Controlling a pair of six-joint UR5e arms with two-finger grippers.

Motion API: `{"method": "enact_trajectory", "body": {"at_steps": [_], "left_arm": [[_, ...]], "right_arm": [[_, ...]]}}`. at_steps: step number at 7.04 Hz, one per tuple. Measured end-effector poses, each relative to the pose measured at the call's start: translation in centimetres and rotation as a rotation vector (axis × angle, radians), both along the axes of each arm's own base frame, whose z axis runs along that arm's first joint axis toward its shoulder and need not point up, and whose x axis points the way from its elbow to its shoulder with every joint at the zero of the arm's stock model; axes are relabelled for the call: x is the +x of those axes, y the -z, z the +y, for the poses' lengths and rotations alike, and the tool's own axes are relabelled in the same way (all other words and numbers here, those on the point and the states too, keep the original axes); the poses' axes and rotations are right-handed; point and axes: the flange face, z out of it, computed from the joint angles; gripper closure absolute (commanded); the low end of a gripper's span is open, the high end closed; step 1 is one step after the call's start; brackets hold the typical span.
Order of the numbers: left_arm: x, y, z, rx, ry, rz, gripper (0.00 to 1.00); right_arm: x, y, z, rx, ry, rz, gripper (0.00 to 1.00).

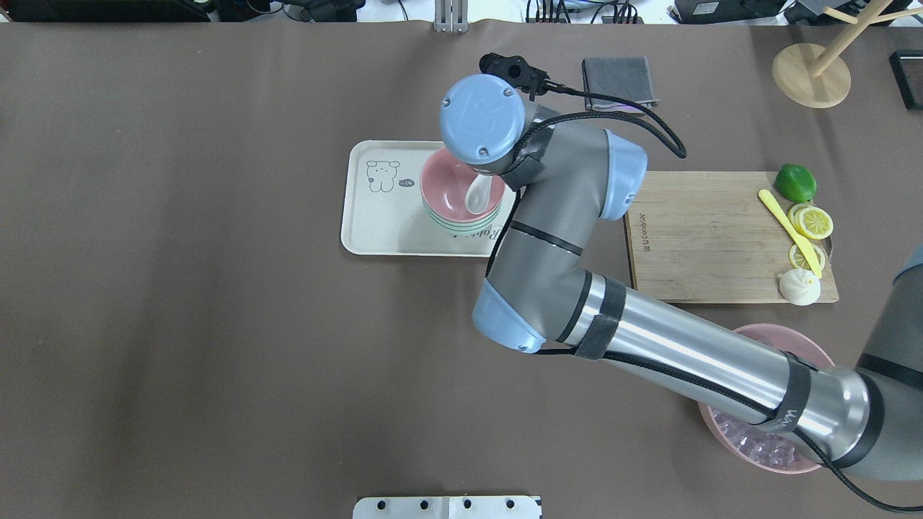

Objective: Stack pink bowl on green and place spoon
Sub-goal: 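Carry the white spoon with the right gripper over the stacked bowls, then lower the spoon into the pink bowl and open the right gripper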

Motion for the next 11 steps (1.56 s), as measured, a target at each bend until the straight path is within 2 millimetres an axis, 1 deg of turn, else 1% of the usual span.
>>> {"method": "enact_trajectory", "body": {"at_steps": [1,2,3,4,5,6,7,10,11], "left_arm": [[0.0,-0.3,0.1,-0.006,0.0,0.0,0.02],[0.0,-0.5,0.2,-0.01,-0.001,0.0,0.02],[0.0,-0.7,0.3,-0.009,-0.001,0.0,0.02],[0.0,-1.3,0.3,-0.002,0.0,0.0,0.02],[0.0,-2.2,0.2,0.018,0.0,0.0,0.02],[0.0,-3.3,0.1,0.046,0.0,0.003,0.02],[0.2,-3.9,0.0,0.064,0.0,0.021,0.02],[0.8,-3.5,-0.4,0.073,-0.008,0.098,0.02],[0.8,-3.5,-0.5,0.061,-0.001,0.102,0.02]], "right_arm": [[-1.6,0.1,0.6,0.004,-0.004,0.017,1.0],[-2.4,0.0,1.0,0.008,-0.005,0.027,1.0],[-2.8,-0.2,1.3,0.009,-0.003,0.033,1.0],[-2.9,-0.3,1.4,0.009,-0.002,0.036,0.89],[-2.9,-0.3,1.4,0.011,0.0,0.038,0.01],[-2.9,-0.5,1.3,0.015,0.001,0.042,0.0],[-2.8,-0.6,1.2,0.021,-0.004,0.048,0.0],[-2.2,-0.3,0.7,0.042,-0.014,0.054,0.0],[-1.1,-0.5,-0.2,0.048,-0.005,0.06,0.0]]}}
